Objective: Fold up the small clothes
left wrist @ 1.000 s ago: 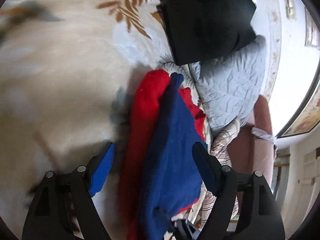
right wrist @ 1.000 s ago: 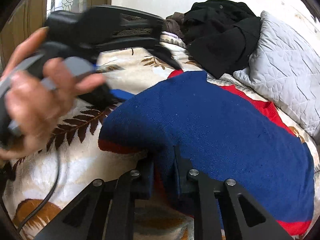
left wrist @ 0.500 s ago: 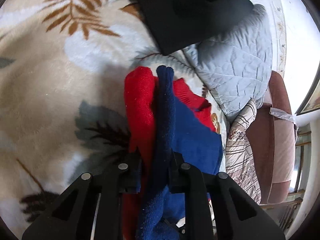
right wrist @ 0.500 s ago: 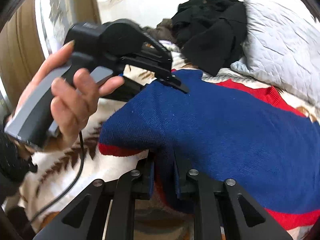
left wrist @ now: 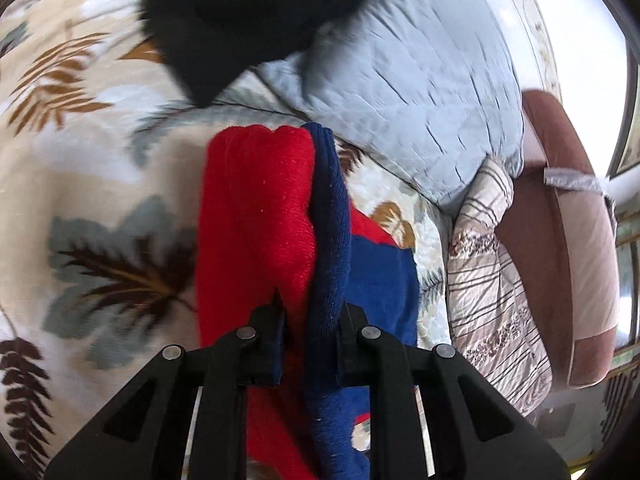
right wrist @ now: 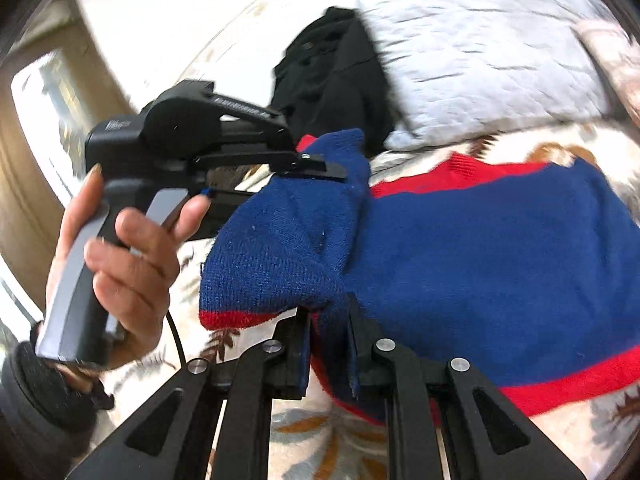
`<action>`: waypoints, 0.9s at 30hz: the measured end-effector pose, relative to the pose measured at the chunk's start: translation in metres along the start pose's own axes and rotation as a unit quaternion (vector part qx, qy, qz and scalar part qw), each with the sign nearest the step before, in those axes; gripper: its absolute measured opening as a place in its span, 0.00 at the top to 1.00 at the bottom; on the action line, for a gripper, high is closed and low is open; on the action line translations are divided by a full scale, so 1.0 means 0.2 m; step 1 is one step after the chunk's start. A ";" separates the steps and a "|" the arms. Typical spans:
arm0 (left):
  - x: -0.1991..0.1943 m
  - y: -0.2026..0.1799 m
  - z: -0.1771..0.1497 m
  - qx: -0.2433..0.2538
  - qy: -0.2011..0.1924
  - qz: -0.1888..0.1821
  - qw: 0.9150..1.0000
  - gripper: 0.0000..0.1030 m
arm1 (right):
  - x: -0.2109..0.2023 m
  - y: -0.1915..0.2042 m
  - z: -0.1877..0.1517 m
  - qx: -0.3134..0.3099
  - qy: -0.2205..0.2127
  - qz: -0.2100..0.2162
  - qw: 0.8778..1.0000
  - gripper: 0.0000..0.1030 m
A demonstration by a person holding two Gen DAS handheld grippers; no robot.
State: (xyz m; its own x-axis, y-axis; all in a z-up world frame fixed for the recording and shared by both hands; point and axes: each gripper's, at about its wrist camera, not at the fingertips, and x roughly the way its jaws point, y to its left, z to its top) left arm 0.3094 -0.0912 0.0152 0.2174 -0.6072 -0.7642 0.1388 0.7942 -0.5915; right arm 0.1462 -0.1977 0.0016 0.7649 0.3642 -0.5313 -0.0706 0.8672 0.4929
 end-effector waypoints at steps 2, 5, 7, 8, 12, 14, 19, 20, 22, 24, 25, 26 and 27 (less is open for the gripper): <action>0.06 -0.09 -0.01 0.010 0.007 0.005 1.000 0.85 | -0.04 -0.08 0.02 0.028 -0.003 0.000 1.000 0.87; 0.17 -0.22 -0.02 0.027 0.020 0.014 0.999 0.85 | -0.10 -0.20 0.04 0.067 -0.006 -0.002 0.998 0.87; 0.25 -0.30 -0.04 0.037 0.028 0.023 0.999 0.85 | -0.14 -0.27 0.05 0.095 -0.008 0.000 0.995 0.87; 0.28 -0.33 -0.05 0.041 0.031 0.028 0.998 0.85 | -0.15 -0.30 0.05 0.107 -0.009 0.000 0.994 0.87; 0.41 -0.43 -0.08 0.048 0.045 0.039 0.997 0.85 | -0.20 -0.41 0.05 0.147 -0.013 -0.002 0.989 0.88; 0.45 -0.47 -0.09 0.051 0.049 0.041 0.997 0.85 | -0.23 -0.47 0.04 0.161 -0.017 -0.008 0.987 0.88; 0.59 -0.60 -0.13 0.074 0.062 0.056 0.994 0.85 | -0.31 -0.60 0.01 0.189 -0.024 -0.021 0.982 0.88; 0.62 -0.63 -0.14 0.081 0.064 0.063 0.993 0.85 | -0.33 -0.62 0.01 0.191 -0.026 -0.025 0.981 0.88; 0.67 -0.66 -0.17 0.087 0.068 0.068 0.992 0.85 | -0.36 -0.67 0.00 0.203 -0.029 -0.030 0.978 0.89; 0.72 -0.70 -0.19 0.094 0.070 0.075 0.990 0.85 | -0.39 -0.72 -0.01 0.223 -0.032 -0.031 0.974 0.89; 0.74 -0.71 -0.20 0.098 0.070 0.081 0.989 0.84 | -0.40 -0.75 -0.02 0.235 -0.031 -0.033 0.971 0.89; 0.76 -0.73 -0.21 0.103 0.069 0.087 0.988 0.83 | -0.40 -0.78 -0.03 0.242 -0.028 -0.035 0.969 0.89; 0.77 -0.74 -0.22 0.109 0.067 0.092 0.988 0.82 | -0.40 -0.81 -0.04 0.250 -0.024 -0.040 0.967 0.89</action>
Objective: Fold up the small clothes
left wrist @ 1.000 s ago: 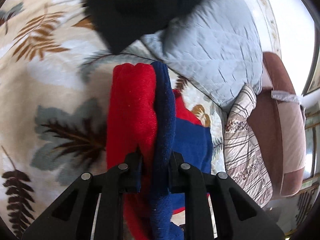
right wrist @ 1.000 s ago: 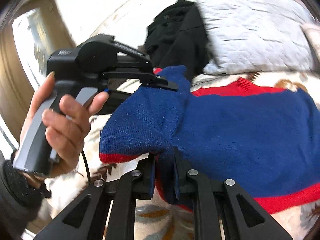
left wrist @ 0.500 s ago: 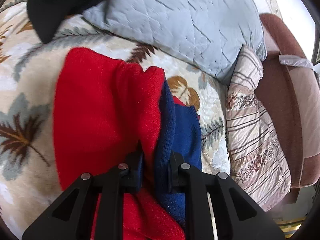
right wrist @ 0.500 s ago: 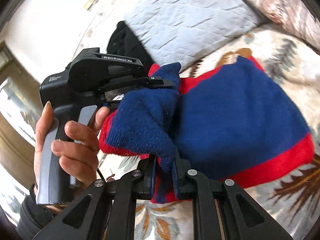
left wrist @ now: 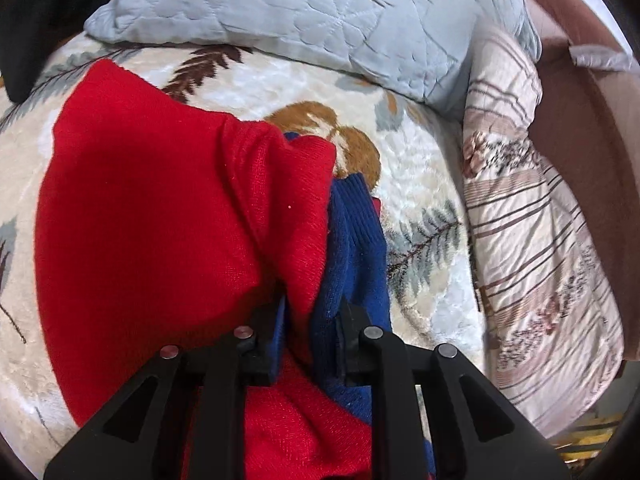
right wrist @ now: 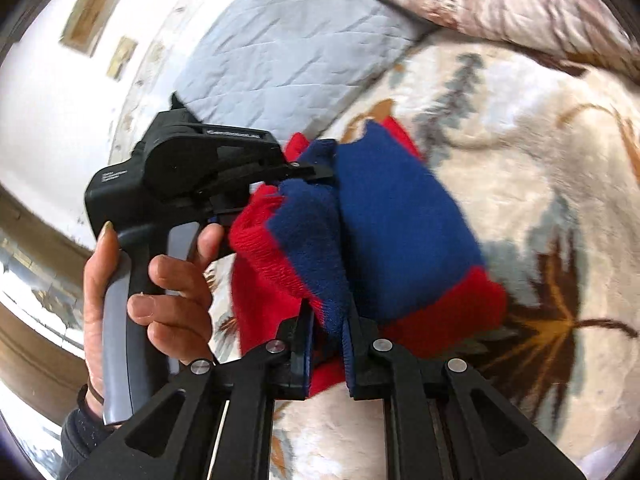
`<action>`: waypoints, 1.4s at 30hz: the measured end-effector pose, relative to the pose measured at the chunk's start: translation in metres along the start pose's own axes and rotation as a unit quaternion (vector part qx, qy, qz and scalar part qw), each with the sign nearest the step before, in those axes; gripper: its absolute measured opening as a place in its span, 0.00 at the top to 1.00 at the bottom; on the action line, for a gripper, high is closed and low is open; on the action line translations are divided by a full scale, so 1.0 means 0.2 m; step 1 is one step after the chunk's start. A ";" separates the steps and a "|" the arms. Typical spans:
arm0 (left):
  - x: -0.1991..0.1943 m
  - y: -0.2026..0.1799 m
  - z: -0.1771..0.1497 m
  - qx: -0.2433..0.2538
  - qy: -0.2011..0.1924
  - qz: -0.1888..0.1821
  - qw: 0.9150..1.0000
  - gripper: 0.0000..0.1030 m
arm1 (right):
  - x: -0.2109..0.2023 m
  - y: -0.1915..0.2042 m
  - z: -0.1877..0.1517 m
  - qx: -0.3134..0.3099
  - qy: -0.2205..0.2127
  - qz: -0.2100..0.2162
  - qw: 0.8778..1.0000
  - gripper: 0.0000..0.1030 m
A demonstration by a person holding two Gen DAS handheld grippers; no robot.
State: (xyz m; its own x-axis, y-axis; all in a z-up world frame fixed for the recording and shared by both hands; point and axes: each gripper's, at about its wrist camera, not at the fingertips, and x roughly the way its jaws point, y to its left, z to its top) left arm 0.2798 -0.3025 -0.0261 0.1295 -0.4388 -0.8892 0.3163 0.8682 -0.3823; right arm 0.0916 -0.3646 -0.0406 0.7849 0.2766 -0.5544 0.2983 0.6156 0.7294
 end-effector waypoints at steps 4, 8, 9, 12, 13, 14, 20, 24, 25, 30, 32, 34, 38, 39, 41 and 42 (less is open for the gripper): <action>0.00 -0.05 -0.02 0.012 -0.008 0.007 1.000 0.65 | 0.07 -0.10 0.02 0.034 0.034 -0.006 0.999 0.88; -0.08 0.02 0.02 -0.022 -0.005 -0.047 0.999 0.59 | 0.05 -0.14 0.03 0.069 0.047 -0.008 0.996 0.76; -0.12 0.07 0.04 -0.040 -0.013 -0.063 0.997 0.57 | 0.01 -0.14 0.04 0.069 0.033 -0.009 0.997 0.76; -0.19 0.16 0.09 -0.068 -0.019 -0.059 0.996 0.46 | -0.13 -0.14 0.10 0.058 -0.040 -0.006 0.998 0.50; -0.19 0.17 0.10 -0.069 -0.020 -0.051 0.996 0.46 | -0.15 -0.14 0.12 0.057 -0.055 -0.001 0.997 0.46; -0.19 0.16 0.10 -0.067 -0.015 -0.042 0.997 0.46 | -0.14 -0.16 0.15 0.058 -0.055 0.004 0.997 0.45; -0.04 -0.05 0.07 -0.026 0.042 -0.017 0.999 0.46 | 0.02 -0.14 0.18 0.042 -0.024 0.014 0.999 0.46; 0.08 -0.17 0.07 0.018 0.054 0.062 0.996 0.46 | 0.05 -0.05 0.16 -0.008 -0.013 0.011 1.000 0.46; 0.10 -0.17 0.07 0.022 0.051 0.075 0.996 0.46 | 0.05 -0.03 0.14 -0.024 -0.001 0.004 1.000 0.47; 0.07 -0.14 0.05 0.038 0.023 0.089 0.995 0.87 | 0.14 -0.02 0.10 -0.054 0.040 -0.033 0.997 0.90; 0.01 -0.10 0.05 0.014 0.013 0.055 0.998 0.88 | 0.07 -0.02 0.11 -0.043 0.016 -0.011 0.999 0.91; -0.02 -0.08 0.05 -0.001 0.009 0.018 1.000 0.88 | -0.02 0.01 0.12 -0.038 -0.014 0.010 0.999 0.92; 0.00 -0.12 0.01 -0.002 0.018 -0.030 0.999 0.88 | -0.16 -0.01 0.09 -0.015 -0.047 0.012 0.999 0.92; 0.02 -0.13 0.00 0.002 0.019 -0.026 0.999 0.88 | -0.16 -0.05 0.07 0.006 -0.041 0.006 0.999 0.92; 0.05 -0.12 -0.01 -0.006 0.022 -0.029 0.999 0.88 | -0.09 -0.16 0.06 0.055 0.002 -0.009 0.998 0.92; 0.05 -0.10 -0.02 -0.019 0.024 -0.041 0.999 0.88 | -0.05 -0.19 0.05 0.067 0.020 -0.015 0.997 0.90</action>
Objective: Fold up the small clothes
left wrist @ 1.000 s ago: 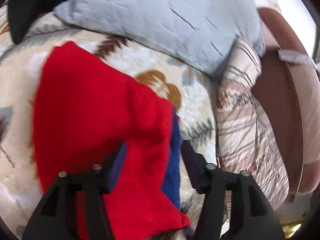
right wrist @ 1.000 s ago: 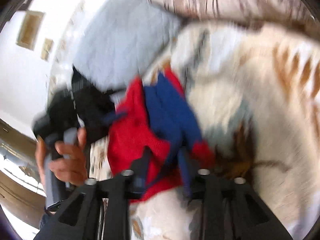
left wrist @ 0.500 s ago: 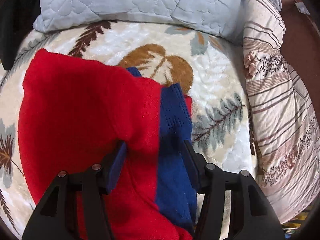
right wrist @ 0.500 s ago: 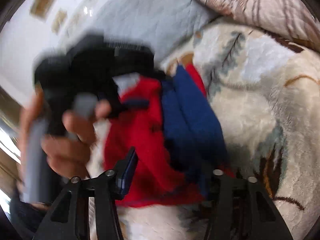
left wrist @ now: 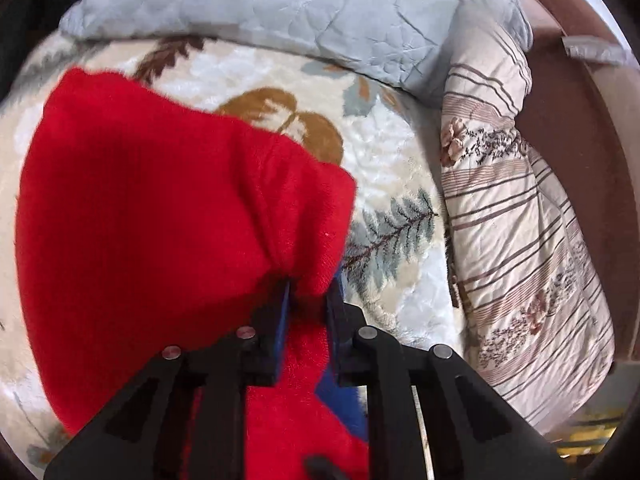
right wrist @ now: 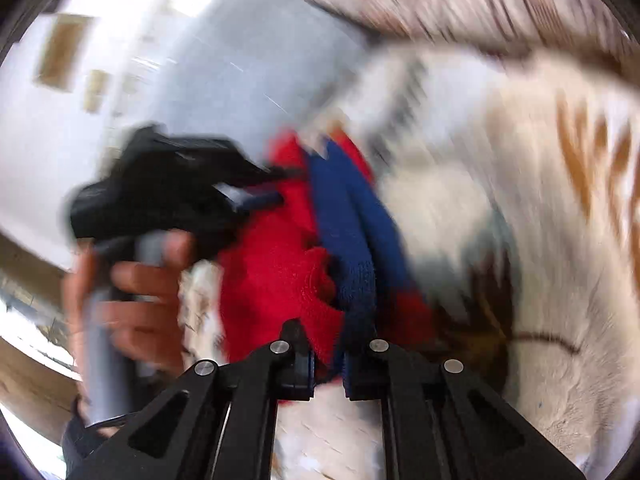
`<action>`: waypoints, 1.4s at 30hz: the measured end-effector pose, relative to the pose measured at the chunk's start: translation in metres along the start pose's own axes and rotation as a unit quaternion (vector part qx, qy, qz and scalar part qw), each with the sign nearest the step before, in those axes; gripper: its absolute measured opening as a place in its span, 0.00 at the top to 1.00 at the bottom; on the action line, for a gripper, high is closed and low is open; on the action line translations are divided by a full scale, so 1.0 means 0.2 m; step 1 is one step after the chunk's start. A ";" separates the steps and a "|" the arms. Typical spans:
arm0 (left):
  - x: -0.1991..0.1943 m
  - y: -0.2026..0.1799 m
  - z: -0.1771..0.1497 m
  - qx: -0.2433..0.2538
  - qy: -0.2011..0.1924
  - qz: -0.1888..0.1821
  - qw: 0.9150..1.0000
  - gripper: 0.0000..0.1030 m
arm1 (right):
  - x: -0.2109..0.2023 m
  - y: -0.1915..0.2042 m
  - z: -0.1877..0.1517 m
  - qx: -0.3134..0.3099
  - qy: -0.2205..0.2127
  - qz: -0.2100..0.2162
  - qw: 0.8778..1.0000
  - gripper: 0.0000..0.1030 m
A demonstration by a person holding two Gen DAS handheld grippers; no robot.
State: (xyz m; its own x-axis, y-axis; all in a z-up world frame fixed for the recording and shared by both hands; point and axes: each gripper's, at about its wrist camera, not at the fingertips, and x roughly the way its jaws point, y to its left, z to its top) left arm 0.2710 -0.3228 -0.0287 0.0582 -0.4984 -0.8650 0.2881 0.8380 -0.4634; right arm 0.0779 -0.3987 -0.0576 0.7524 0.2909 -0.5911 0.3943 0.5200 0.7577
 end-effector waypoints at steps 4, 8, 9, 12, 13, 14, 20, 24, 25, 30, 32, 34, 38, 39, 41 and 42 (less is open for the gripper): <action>-0.18 0.18 0.02 -0.057 -0.036 -0.090 0.994 0.84 | -0.02 -0.08 0.02 0.043 0.018 -0.003 0.999 0.80; -0.44 0.41 0.02 -0.081 -0.116 -0.069 0.988 0.52 | -0.28 -0.03 0.10 0.026 -0.149 -0.023 0.988 0.62; -0.46 0.44 0.02 -0.081 -0.120 -0.052 0.988 0.52 | -0.29 -0.02 0.13 0.020 -0.162 -0.013 0.987 0.60; -0.48 0.58 -0.02 -0.082 -0.121 -0.022 0.989 0.52 | -0.15 0.07 0.30 -0.018 -0.120 0.049 0.991 0.60; -0.47 0.62 -0.04 -0.086 -0.115 -0.021 0.989 0.52 | -0.07 0.11 0.34 -0.036 -0.101 0.066 0.992 0.60; -0.45 0.64 -0.05 -0.089 -0.108 -0.023 0.990 0.52 | 0.01 0.14 0.36 -0.049 -0.079 0.070 0.993 0.61; -0.37 0.72 -0.13 -0.080 -0.079 -0.043 0.993 0.52 | 0.33 0.24 0.37 -0.074 -0.058 0.001 0.996 0.96; -0.34 0.67 -0.14 -0.042 -0.096 -0.006 0.994 0.44 | 0.23 0.30 0.43 -0.083 -0.132 0.001 0.988 0.99; -0.32 0.66 -0.14 -0.035 -0.097 0.007 0.995 0.39 | 0.26 0.27 0.47 -0.077 -0.124 -0.013 0.989 0.99; -0.32 0.66 -0.17 -0.028 -0.116 0.033 0.992 0.30 | 0.34 0.09 0.49 -0.023 -0.085 -0.039 0.995 0.96; -0.36 0.65 -0.20 -0.027 -0.131 0.039 0.990 0.31 | 0.25 0.13 0.49 -0.033 -0.099 -0.025 0.994 0.91; -0.37 0.65 -0.23 -0.024 -0.141 0.048 0.989 0.31 | 0.20 0.18 0.46 -0.051 -0.099 0.004 0.994 0.83; -0.37 0.62 -0.28 -0.012 -0.166 0.082 0.983 0.30 | 0.28 0.26 0.41 -0.101 -0.056 -0.024 0.993 0.70; -0.37 0.61 -0.28 -0.009 -0.168 0.087 0.982 0.30 | 0.33 0.27 0.39 -0.121 -0.050 -0.055 0.990 0.81; -0.39 0.59 -0.29 -0.006 -0.173 0.101 0.980 0.30 | 0.33 0.28 0.37 -0.145 -0.056 -0.084 0.984 0.81; -0.39 0.59 -0.29 -0.004 -0.175 0.104 0.979 0.30 | 0.30 0.29 0.37 -0.141 -0.058 -0.075 0.985 0.74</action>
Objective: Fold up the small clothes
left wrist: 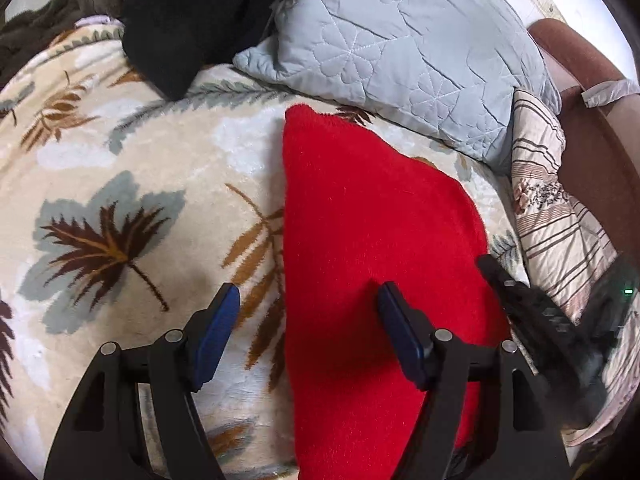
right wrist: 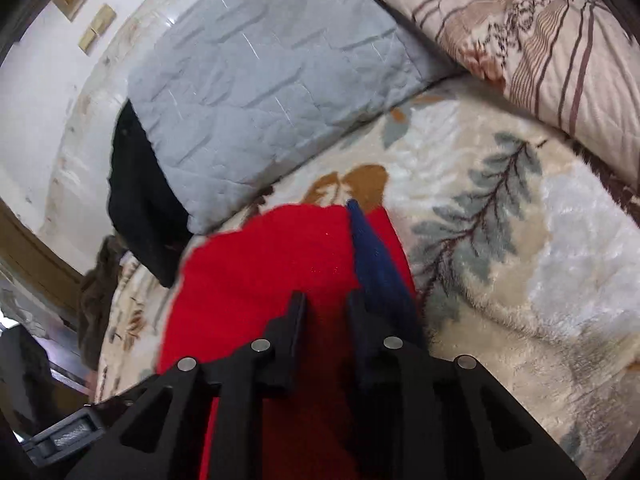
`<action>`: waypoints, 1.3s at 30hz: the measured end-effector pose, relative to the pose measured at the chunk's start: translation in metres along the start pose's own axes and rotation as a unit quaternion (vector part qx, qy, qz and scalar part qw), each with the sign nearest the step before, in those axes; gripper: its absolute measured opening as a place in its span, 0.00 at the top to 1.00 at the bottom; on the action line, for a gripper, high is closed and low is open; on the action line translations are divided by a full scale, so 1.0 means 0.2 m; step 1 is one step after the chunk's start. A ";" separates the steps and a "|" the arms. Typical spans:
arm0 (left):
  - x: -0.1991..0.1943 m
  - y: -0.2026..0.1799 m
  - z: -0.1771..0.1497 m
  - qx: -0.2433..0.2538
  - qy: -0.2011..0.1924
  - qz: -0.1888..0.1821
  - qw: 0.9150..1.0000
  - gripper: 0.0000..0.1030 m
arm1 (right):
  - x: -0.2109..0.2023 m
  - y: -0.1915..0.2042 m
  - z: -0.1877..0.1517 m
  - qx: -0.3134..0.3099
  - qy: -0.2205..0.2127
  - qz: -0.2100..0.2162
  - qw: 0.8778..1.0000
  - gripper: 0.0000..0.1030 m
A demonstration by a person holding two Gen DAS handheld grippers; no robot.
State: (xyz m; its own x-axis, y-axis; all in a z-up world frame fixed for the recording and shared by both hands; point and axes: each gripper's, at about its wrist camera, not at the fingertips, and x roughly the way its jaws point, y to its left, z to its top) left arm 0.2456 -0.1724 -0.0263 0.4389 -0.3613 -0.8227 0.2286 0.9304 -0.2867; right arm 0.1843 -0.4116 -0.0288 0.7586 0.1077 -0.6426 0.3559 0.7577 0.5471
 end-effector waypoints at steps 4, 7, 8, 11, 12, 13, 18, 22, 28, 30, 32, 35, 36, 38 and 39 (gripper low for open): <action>-0.01 -0.02 -0.01 0.006 -0.007 0.015 1.000 0.30 | -0.08 -0.01 0.01 0.006 0.012 0.036 0.999 0.67; -0.02 -0.02 -0.02 -0.001 -0.009 0.024 1.000 0.30 | -0.03 -0.03 -0.04 0.006 0.044 0.044 0.998 0.67; -0.03 -0.03 -0.02 -0.001 -0.009 0.027 1.000 0.30 | -0.02 -0.03 -0.04 0.001 0.044 0.047 0.998 0.78; -0.05 -0.04 -0.03 0.005 -0.011 0.036 0.999 0.30 | -0.08 0.02 -0.03 -0.035 0.020 0.053 0.998 0.91; -0.06 -0.05 -0.04 0.009 -0.011 0.040 0.999 0.30 | -0.11 0.03 -0.02 -0.040 0.004 0.052 0.998 0.91; -0.06 -0.05 -0.04 0.011 -0.011 0.043 0.999 0.30 | -0.11 0.02 -0.02 -0.040 0.003 0.046 0.998 0.91; -0.09 -0.07 -0.05 0.021 -0.012 0.059 0.998 0.30 | -0.04 -0.04 -0.04 -0.018 0.034 0.026 0.999 0.89; -0.11 -0.06 -0.07 0.019 -0.007 0.065 0.998 0.30 | -0.16 -0.04 -0.01 -0.005 0.025 0.060 0.998 0.83; -0.08 -0.01 -0.16 -0.021 0.027 0.026 0.999 0.30 | -0.16 -0.05 -0.12 -0.050 0.110 0.094 0.988 0.76; -0.07 0.00 -0.20 -0.033 0.042 0.009 0.999 0.30 | -0.19 0.00 -0.15 -0.093 0.094 0.078 0.988 0.90; -0.07 0.02 -0.23 -0.044 0.039 -0.001 0.998 0.28 | -0.28 0.04 -0.12 -0.106 0.049 0.082 0.990 0.91; -0.01 0.02 -0.27 -0.045 0.052 0.013 0.998 0.19 | -0.27 0.00 -0.10 -0.100 0.047 0.050 0.993 0.97; 0.01 0.02 -0.27 -0.044 0.058 0.012 0.997 0.18 | -0.21 -0.03 -0.12 -0.100 0.061 0.018 0.993 0.96; 0.01 0.04 -0.28 -0.052 0.064 -0.004 0.997 0.19 | -0.14 -0.09 -0.13 -0.071 0.084 0.014 0.994 0.97; -0.01 0.06 -0.27 -0.058 0.061 -0.016 0.996 0.19 | -0.16 -0.11 -0.11 -0.049 0.079 0.029 0.995 0.96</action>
State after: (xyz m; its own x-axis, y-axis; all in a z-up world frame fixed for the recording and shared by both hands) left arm 0.1998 -0.1578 -0.0543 0.3218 -0.3872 -0.8640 0.1363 0.9220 -0.3624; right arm 0.1405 -0.4183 -0.0320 0.6783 0.2475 -0.6918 0.2528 0.8054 0.5361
